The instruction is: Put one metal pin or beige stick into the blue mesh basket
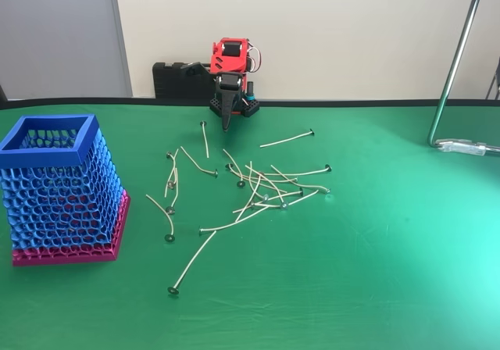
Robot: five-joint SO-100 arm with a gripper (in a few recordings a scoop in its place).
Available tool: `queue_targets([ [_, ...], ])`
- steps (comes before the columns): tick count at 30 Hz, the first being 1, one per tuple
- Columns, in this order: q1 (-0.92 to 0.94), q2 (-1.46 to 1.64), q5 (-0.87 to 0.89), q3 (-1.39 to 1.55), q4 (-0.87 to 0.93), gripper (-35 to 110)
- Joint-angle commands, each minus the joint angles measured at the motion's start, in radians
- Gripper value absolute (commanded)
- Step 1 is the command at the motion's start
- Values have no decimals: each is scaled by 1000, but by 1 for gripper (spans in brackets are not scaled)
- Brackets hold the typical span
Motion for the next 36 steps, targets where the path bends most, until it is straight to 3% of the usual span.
queue_targets([
  [1,-12,9,-11,5,5,1],
  [36,-17,9,2,5,3,1],
])
